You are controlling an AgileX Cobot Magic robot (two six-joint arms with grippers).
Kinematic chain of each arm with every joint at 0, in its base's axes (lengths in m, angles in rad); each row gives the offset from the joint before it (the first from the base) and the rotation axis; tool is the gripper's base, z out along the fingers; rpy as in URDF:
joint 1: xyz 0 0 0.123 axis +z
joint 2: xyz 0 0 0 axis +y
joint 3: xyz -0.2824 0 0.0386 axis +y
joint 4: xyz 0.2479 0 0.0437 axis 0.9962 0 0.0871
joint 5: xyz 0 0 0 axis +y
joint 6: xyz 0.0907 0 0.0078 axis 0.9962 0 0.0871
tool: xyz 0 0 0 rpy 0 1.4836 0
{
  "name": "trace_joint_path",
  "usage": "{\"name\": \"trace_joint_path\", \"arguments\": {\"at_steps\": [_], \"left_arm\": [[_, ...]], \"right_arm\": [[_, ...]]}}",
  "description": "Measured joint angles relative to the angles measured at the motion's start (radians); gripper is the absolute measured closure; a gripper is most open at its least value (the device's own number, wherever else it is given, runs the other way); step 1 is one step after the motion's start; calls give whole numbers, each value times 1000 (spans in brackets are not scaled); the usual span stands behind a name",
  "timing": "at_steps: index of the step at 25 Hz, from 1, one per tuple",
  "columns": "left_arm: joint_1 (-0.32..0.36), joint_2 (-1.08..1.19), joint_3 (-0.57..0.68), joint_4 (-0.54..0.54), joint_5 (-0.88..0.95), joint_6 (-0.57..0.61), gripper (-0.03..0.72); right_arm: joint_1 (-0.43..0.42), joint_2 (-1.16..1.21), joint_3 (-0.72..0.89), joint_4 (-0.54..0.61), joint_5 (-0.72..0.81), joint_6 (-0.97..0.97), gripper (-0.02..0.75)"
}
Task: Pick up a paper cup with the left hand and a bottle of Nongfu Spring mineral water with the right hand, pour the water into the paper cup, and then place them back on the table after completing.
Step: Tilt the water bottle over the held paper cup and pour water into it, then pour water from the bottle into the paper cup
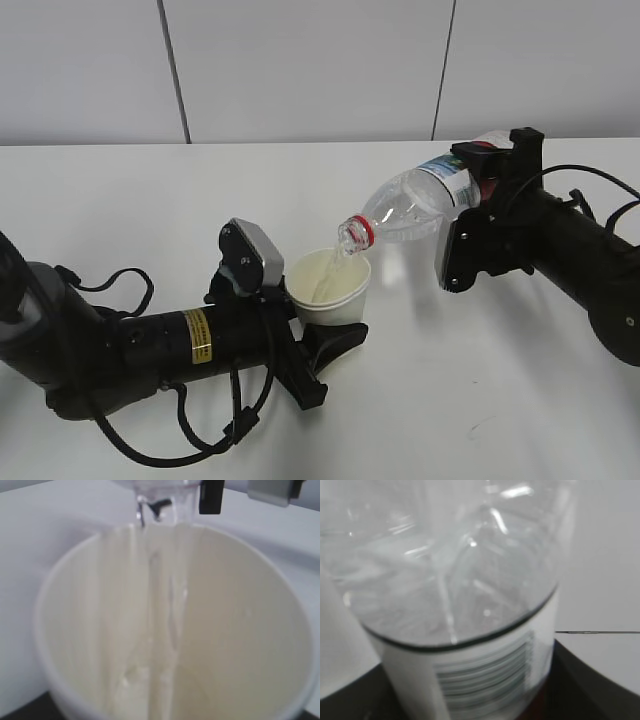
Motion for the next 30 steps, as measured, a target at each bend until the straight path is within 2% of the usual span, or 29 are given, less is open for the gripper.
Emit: {"name": "trace_joint_path", "arguments": {"at_steps": [30], "left_arm": [[0,0,0,1,7,0,304]], "right_arm": [[0,-2,0,0,-2,-3,286]]}}
